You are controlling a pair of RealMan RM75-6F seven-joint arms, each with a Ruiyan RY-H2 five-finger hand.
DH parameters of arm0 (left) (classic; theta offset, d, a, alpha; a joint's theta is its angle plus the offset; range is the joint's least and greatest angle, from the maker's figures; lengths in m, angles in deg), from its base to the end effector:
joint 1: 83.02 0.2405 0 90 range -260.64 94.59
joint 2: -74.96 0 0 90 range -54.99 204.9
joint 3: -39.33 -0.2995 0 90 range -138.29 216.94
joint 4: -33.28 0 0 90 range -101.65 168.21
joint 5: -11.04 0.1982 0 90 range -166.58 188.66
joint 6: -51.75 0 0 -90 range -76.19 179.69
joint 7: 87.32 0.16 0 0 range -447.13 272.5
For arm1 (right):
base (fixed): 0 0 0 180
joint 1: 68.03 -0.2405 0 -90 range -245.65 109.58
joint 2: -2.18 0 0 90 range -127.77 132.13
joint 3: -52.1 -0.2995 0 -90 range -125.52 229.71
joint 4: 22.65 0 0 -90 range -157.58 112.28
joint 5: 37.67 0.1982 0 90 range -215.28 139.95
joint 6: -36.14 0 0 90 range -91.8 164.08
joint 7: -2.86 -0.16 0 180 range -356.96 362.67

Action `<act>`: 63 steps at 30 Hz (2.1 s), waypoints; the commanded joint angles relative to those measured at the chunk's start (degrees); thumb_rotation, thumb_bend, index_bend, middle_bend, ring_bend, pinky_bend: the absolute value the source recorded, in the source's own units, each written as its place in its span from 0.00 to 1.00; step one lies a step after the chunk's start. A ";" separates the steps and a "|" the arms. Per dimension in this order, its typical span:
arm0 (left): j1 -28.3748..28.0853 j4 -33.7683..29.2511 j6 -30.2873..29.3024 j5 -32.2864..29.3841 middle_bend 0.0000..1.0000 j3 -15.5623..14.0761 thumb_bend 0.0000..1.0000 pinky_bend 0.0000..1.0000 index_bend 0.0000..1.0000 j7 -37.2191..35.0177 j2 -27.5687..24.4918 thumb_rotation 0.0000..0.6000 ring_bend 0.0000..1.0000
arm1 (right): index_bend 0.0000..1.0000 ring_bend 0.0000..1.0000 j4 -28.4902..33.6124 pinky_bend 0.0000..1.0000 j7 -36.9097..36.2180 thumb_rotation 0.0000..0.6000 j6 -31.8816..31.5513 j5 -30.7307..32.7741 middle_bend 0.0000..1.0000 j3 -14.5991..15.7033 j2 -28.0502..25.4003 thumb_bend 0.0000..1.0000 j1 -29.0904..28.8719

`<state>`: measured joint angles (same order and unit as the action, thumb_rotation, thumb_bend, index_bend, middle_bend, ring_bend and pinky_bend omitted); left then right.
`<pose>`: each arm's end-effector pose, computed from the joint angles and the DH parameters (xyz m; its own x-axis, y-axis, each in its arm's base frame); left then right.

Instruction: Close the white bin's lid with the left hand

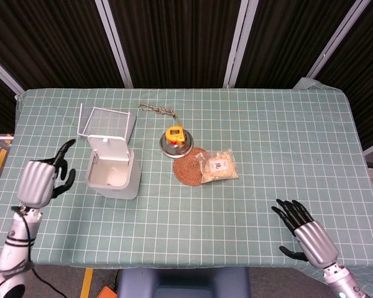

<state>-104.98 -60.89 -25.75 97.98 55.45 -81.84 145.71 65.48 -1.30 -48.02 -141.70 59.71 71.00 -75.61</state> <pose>-0.2296 0.3239 0.1661 0.2944 -0.1826 0.9381 0.8855 -0.3172 -0.3396 -0.3151 -0.1675 0.1189 0.3672 -0.1998 0.9084 -0.8933 -0.3481 0.2845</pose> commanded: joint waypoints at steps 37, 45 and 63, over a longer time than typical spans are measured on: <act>-12.81 -13.50 25.94 -19.70 1.00 -4.90 0.80 1.00 0.33 -0.52 -12.07 1.00 1.00 | 0.00 0.00 1.46 0.00 0.98 1.00 2.34 1.70 0.00 0.07 -0.66 0.26 -0.43; -13.44 -12.57 28.23 -19.20 1.00 -8.38 0.82 1.00 0.32 2.08 -11.31 1.00 1.00 | 0.00 0.00 1.69 0.00 0.45 1.00 2.01 1.13 0.00 0.36 -0.87 0.26 -0.40; 4.92 -8.69 -9.74 14.39 0.56 -16.99 0.56 0.65 0.15 -5.31 -9.97 1.00 0.49 | 0.00 0.00 1.85 0.00 -0.98 1.00 0.85 0.39 0.00 0.76 -1.81 0.26 -0.05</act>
<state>-108.58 -73.54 -23.29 100.60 43.67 -83.99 135.56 67.32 -2.28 -47.18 -141.31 60.47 69.18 -75.66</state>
